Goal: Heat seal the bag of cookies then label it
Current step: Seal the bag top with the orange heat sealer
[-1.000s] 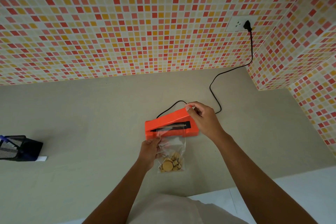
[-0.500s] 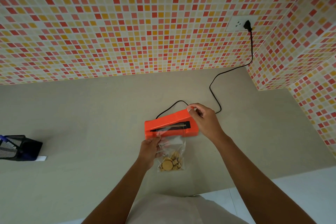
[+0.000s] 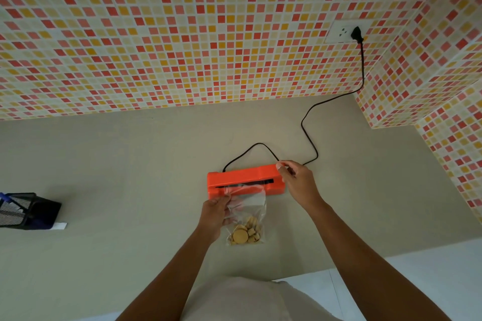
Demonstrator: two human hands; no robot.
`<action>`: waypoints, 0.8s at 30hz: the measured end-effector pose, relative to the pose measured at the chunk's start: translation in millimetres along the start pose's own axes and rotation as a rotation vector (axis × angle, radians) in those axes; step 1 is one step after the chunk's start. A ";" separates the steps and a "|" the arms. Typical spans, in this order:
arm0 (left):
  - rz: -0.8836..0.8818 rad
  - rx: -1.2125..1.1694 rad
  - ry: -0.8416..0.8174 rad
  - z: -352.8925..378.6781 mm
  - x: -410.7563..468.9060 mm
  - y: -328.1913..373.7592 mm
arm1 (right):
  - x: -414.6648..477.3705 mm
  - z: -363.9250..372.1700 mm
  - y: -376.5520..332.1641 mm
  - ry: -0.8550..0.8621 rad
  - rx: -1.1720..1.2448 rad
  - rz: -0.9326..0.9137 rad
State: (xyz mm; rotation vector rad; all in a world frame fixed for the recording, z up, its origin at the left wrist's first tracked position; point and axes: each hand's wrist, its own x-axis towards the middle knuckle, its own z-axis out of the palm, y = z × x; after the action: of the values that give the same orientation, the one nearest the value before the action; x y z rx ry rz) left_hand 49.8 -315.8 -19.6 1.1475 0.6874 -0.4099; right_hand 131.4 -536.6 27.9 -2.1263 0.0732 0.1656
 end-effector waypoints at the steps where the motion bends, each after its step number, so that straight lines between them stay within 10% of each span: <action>1: -0.002 -0.005 -0.004 0.1 -0.2 0.2 | 0.2 0.5 2.1 0.002 -0.006 0.016; 24: -0.035 0.003 0.010 -0.6 0.1 1.6 | 7.6 11.0 27.0 0.083 0.139 0.304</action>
State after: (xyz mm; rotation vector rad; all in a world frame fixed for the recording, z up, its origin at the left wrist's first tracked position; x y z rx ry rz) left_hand 50.7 -314.6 -18.7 1.1424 0.7162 -0.4349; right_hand 134.8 -541.5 -1.5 -1.9735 0.4455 0.2434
